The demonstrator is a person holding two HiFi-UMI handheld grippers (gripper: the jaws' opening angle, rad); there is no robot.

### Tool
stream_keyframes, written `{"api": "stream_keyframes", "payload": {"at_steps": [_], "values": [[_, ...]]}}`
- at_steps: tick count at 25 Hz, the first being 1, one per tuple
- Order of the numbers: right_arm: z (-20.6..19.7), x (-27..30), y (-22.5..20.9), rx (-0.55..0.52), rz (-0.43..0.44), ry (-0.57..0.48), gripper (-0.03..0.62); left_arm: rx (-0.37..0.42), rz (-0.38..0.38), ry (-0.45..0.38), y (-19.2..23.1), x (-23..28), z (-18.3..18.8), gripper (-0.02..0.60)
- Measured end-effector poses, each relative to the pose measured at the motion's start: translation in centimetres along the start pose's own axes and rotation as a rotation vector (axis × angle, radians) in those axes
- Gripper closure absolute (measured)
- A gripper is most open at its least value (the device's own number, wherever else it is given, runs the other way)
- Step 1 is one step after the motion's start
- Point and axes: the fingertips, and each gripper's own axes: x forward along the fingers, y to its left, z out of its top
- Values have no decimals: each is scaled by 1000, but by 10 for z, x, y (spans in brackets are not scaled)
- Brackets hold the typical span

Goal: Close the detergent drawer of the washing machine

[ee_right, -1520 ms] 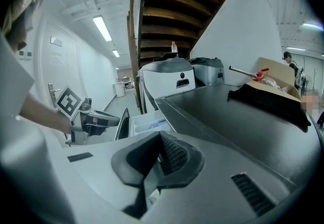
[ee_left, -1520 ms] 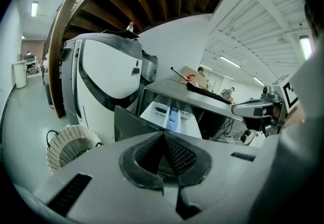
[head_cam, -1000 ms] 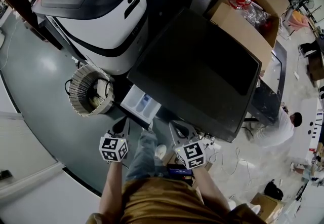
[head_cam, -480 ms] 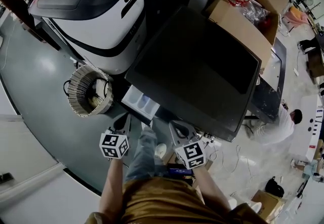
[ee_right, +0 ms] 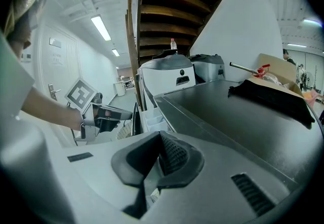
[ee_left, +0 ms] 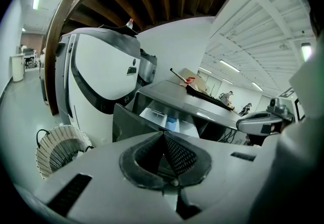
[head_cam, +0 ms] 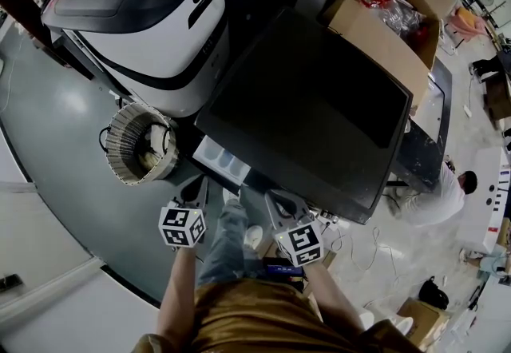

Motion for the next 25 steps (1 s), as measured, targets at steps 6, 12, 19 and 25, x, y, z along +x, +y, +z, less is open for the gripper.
{"api": "stream_keyframes", "payload": {"at_steps": [6,12,19,25], "values": [[3,-2,-1,9,3,7,582,-3,-5,-1,-2,5,3,557],[5,-3,-4,11,-6,5,582,5,-17,0,-4,15,9,557],[10,1,-8,18,-17,0,582,10,-29,3,-4,24,15,557],[7,0,-11,24,-23,-3,582,20,-39,6,-8,30,18,557]]}}
